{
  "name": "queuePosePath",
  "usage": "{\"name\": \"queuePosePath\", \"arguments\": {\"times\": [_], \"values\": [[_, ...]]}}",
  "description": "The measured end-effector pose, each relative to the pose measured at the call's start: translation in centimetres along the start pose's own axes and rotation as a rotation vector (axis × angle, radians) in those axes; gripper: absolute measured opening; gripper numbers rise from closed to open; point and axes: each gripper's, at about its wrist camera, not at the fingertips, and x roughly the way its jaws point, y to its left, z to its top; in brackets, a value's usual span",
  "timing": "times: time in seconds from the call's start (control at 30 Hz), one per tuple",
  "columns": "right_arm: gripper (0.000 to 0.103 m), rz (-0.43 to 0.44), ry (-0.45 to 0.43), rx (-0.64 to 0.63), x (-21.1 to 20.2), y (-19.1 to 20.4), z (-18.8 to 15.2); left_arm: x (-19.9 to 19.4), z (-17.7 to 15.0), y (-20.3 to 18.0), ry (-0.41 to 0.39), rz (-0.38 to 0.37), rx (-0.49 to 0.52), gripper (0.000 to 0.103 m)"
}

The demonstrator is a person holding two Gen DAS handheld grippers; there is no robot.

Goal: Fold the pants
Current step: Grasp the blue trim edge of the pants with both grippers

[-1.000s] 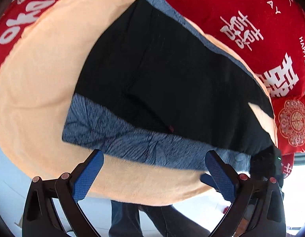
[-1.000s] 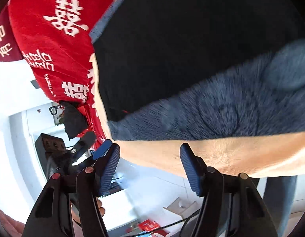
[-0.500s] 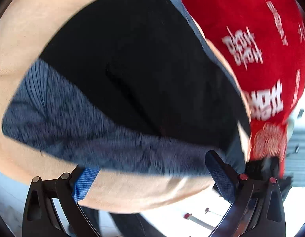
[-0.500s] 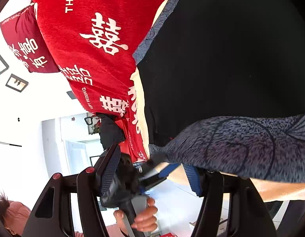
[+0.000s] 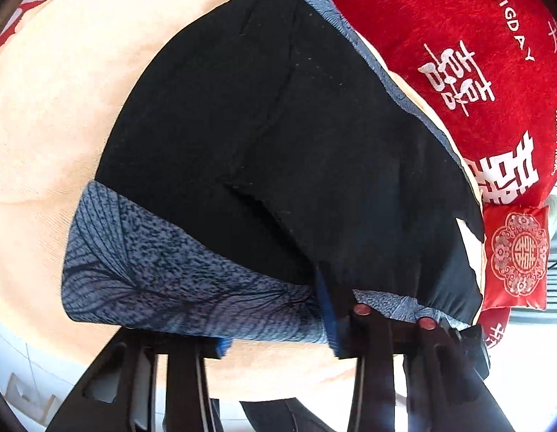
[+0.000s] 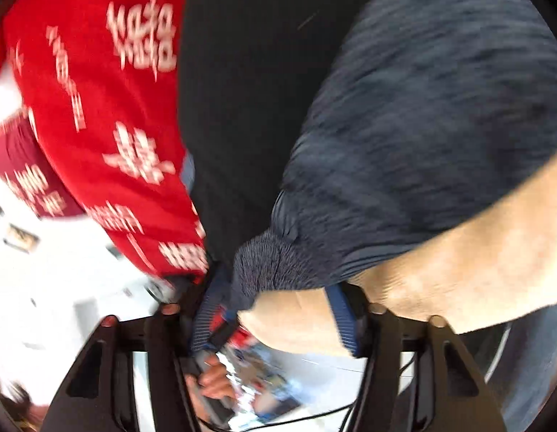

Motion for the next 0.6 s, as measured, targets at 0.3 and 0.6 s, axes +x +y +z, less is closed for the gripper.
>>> {"name": "queuePosePath", "arguments": {"times": [0.3,0.6], "values": [[0.004,-0.054,-0.036,-0.12,-2.3,8.3,1.0,-4.8,1.7,-2.7,-0.061,-0.016,0.019,0.024],[0.005,-0.153,0.085,-0.401,0.3,21.7,10.1,-8.6,11.2,-10.7,-0.257,0.009,0.128,0.025]]}}
